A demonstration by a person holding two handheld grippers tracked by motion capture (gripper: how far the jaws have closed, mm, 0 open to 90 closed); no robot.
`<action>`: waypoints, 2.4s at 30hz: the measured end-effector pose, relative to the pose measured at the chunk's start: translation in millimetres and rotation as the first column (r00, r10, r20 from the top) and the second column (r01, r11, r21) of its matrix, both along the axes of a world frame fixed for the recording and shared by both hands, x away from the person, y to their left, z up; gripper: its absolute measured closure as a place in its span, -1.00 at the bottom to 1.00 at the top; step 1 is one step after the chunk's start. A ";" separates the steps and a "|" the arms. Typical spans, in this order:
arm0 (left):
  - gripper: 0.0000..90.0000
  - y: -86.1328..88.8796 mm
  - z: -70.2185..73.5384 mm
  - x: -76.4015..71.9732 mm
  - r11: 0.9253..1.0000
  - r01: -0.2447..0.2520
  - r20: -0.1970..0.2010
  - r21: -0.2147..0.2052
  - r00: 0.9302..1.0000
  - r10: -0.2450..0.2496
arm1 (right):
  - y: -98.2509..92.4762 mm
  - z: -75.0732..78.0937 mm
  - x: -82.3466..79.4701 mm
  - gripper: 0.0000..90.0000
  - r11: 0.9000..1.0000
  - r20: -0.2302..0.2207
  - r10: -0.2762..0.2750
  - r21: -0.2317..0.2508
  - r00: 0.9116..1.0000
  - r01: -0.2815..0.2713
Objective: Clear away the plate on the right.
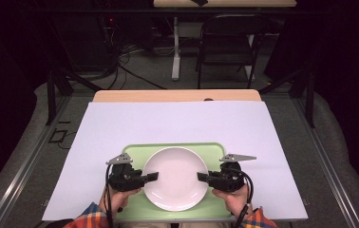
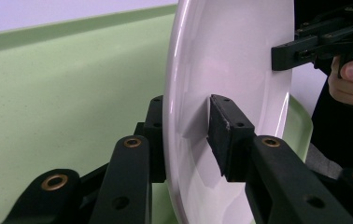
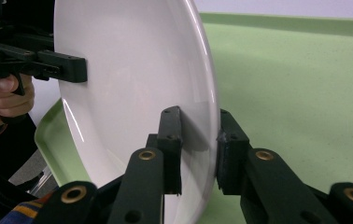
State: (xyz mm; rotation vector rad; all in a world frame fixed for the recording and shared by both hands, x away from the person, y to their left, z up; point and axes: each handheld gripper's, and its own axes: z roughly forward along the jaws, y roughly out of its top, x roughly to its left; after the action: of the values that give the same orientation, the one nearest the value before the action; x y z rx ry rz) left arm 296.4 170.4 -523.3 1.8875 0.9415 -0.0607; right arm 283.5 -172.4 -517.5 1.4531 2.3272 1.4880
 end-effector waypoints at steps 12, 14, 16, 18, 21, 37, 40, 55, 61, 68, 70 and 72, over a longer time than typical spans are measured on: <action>0.51 -0.9 -3.9 2.9 1.000 -0.005 0.001 0.006 1.000 0.005 | 3.6 -5.6 6.1 0.56 0.999 0.005 -0.006 -0.033 1.000 0.006; 0.50 -0.9 -4.6 3.5 1.000 -0.005 0.001 0.009 1.000 0.005 | 4.5 -7.0 7.3 0.55 0.999 0.003 -0.006 -0.038 1.000 0.006; 0.50 -1.1 -5.6 4.0 1.000 -0.008 -0.003 0.008 1.000 0.008 | 4.9 -8.3 8.3 0.54 0.999 -0.001 -0.005 -0.040 1.000 0.005; 0.49 -1.2 -6.3 4.7 1.000 -0.010 -0.006 0.010 1.000 0.010 | 5.4 -9.5 9.4 0.52 0.999 -0.006 -0.006 -0.042 1.000 0.006; 0.48 -1.3 -7.1 5.7 1.000 -0.009 -0.008 0.016 1.000 0.009 | 5.8 -11.0 10.5 0.51 0.999 -0.009 -0.007 -0.044 1.000 0.006; 0.44 -2.0 -13.0 11.0 0.999 -0.015 -0.035 0.029 0.999 0.016 | 9.5 -21.8 20.2 0.41 0.998 -0.061 0.006 -0.065 0.998 -0.010; 0.43 -2.0 -13.8 11.7 0.999 -0.014 -0.038 0.030 0.999 0.016 | 10.0 -22.8 20.6 0.40 0.998 -0.068 0.006 -0.069 0.998 -0.011; 0.40 -2.9 -17.1 13.8 0.999 -0.023 -0.052 0.039 0.998 0.025 | 11.9 -26.6 23.7 0.35 0.995 -0.079 0.011 -0.093 0.997 -0.019; 0.39 -3.2 -18.5 14.8 0.999 -0.025 -0.058 0.035 0.998 0.027 | 12.9 -27.2 23.5 0.34 0.995 -0.082 0.009 -0.103 0.997 -0.018; 0.36 -4.6 -20.3 16.3 0.999 -0.028 -0.065 0.043 0.997 0.031 | 13.8 -29.5 24.5 0.31 0.994 -0.090 0.009 -0.110 0.996 -0.019; 0.36 -4.7 -20.8 16.6 0.999 -0.030 -0.065 0.045 0.997 0.033 | 14.4 -30.2 24.7 0.30 0.994 -0.090 0.005 -0.111 0.996 -0.015; 0.35 -5.1 -21.8 17.0 0.998 -0.034 -0.070 0.045 0.997 0.037 | 14.6 -31.1 25.3 0.29 0.993 -0.090 0.006 -0.115 0.996 -0.016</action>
State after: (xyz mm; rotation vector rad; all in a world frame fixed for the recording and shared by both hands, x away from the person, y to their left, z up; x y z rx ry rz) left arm 313.4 165.3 -545.1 1.9185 1.0319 -0.0873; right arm 308.7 -157.7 -548.6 1.5103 2.4305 1.2919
